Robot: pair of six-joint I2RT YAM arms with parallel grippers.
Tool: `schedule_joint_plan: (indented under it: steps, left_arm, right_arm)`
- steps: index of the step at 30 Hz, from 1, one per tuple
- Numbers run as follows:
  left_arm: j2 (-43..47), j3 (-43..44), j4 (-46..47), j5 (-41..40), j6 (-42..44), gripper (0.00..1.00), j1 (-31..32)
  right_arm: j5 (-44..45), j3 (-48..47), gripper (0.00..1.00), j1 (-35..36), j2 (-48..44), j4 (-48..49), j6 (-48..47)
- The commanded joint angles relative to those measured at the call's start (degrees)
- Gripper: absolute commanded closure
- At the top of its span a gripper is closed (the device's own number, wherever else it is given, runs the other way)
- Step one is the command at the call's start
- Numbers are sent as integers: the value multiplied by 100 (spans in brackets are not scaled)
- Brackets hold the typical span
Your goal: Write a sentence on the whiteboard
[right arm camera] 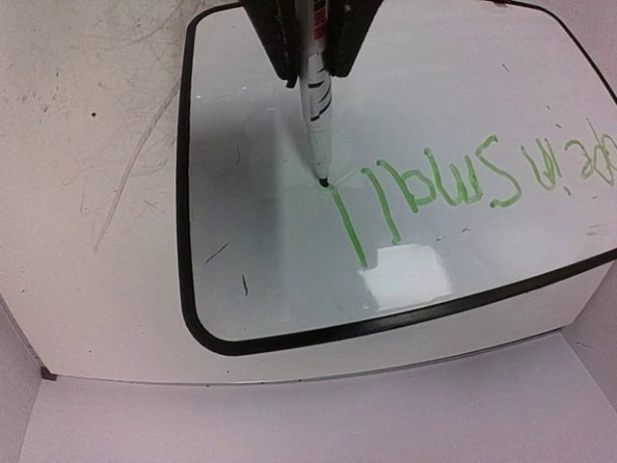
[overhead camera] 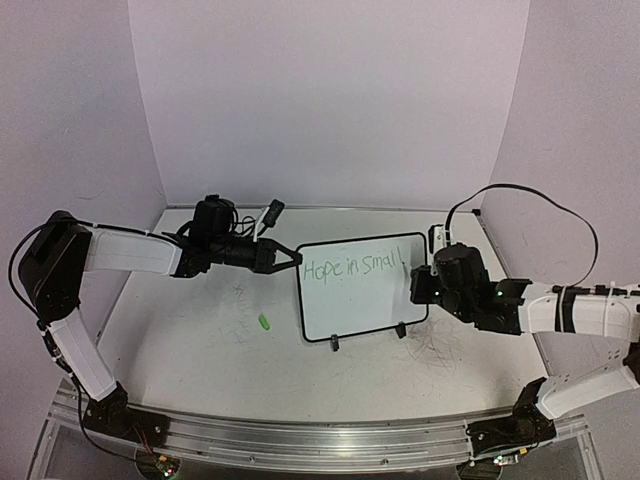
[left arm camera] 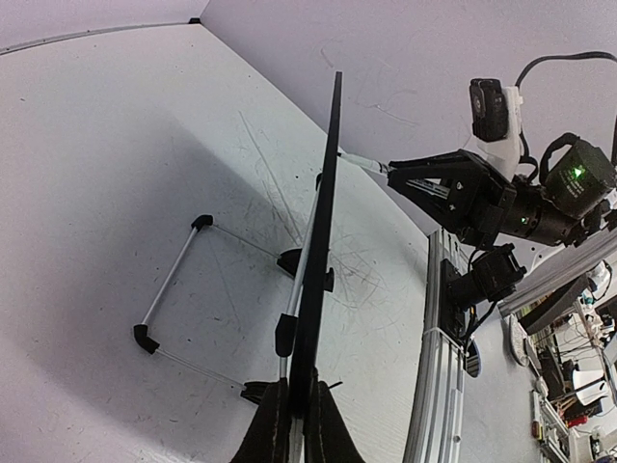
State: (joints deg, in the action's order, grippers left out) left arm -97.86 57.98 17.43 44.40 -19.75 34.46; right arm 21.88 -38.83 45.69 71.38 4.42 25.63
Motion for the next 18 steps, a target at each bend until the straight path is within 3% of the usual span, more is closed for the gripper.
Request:
schedule_joint_plan:
  steps: [1,9,14,18]
  left_arm:
    - [307,16,155,-2,15,100,-25]
    - [312,8,156,-21,24,100,-24]
    - [317,7,155,-27,28,100,-17]
    - [338,-18,155,-63,50,100,-19]
  right_arm:
    - [444,-97,100,-2,-396,-298,-57]
    - [-411,152,100,0,-1333,-178,-877]
    - [-1234,158,100,192,-1031,38,-834]
    - [-1020,-110,100,926,-572,226,-802]
